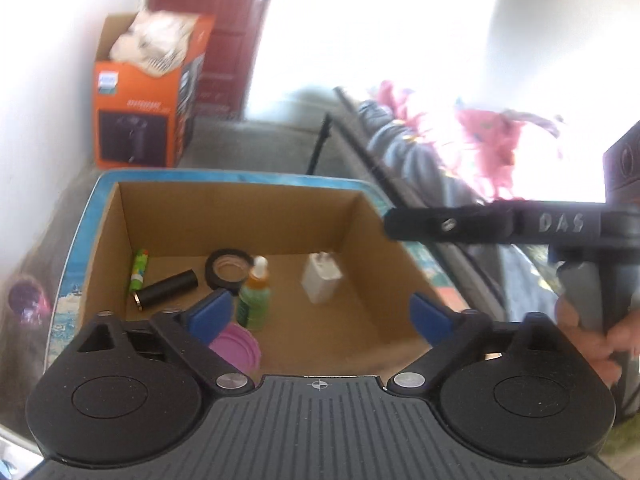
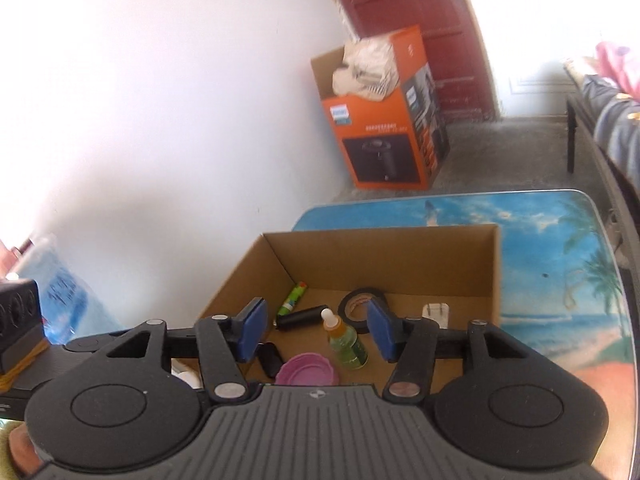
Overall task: Organize rigid objects
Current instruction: 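Move the right gripper to the gold-lidded jar and close on it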
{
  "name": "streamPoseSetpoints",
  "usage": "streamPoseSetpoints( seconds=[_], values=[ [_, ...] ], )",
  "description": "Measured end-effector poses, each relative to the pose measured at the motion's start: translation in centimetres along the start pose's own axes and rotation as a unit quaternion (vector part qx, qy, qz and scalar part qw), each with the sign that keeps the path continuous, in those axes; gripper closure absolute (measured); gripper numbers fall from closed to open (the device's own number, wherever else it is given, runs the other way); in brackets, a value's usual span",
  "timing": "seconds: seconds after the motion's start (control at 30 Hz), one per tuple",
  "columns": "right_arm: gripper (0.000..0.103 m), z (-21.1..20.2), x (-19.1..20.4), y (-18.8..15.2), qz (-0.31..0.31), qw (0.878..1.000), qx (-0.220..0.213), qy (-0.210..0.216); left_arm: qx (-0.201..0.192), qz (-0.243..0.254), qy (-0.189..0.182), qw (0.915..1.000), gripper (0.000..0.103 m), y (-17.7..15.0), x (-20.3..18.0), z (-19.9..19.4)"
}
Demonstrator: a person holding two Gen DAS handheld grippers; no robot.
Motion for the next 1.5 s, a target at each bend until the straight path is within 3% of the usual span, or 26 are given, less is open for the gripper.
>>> streamPoseSetpoints(
  seconds=[0.23,0.4,0.53,0.77,0.9,1.0,1.17,1.33,1.5],
  values=[
    [0.040,-5.8,1.9,-6.1,0.055,0.998,-0.031,0.012,-0.008,0.005,-0.019,0.9998,0.000,-5.5,-0.2,-4.7],
    [0.038,-5.0,3.6,-11.2,0.093,0.996,-0.008,0.015,-0.004,0.019,0.008,0.9998,0.000,-8.8,0.9,-5.2],
    [0.038,-3.8,5.1,-13.2,0.116,0.993,0.000,0.036,0.003,0.043,0.038,0.9983,0.000,-10.6,1.7,-4.2],
    [0.038,0.4,7.1,-13.8,0.101,0.993,0.024,0.059,-0.004,0.077,0.074,0.9943,0.000,-12.4,3.0,-2.0],
    [0.044,3.2,7.5,-13.9,0.106,0.991,0.041,0.065,-0.003,0.087,0.087,0.9925,0.001,-12.7,4.0,-0.5],
    [0.053,5.0,7.5,-13.7,0.102,0.991,0.050,0.068,0.002,0.086,0.076,0.9934,0.004,-13.0,4.7,0.4],
    [0.055,7.9,7.4,-13.4,0.086,0.992,0.074,0.054,0.013,0.066,0.071,0.9952,0.022,-12.8,6.1,1.6],
    [0.059,10.0,7.6,-13.8,0.085,0.989,0.105,0.060,0.013,0.054,0.051,0.9971,0.027,-12.4,6.6,1.4],
    [0.058,9.2,7.6,-14.4,0.087,0.989,0.110,0.054,0.017,0.056,0.029,0.9979,0.027,-12.6,6.2,1.1]
  ],
)
Point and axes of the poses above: each gripper's, at about its wrist camera, not at the fingertips, and z roughly the way its jaws point, x to its left, y to its top, the point moved 6 cm from there along z, roughly the way its jaws point, and after that the axes turned 15 degrees about -z, right-handed, at the moved point
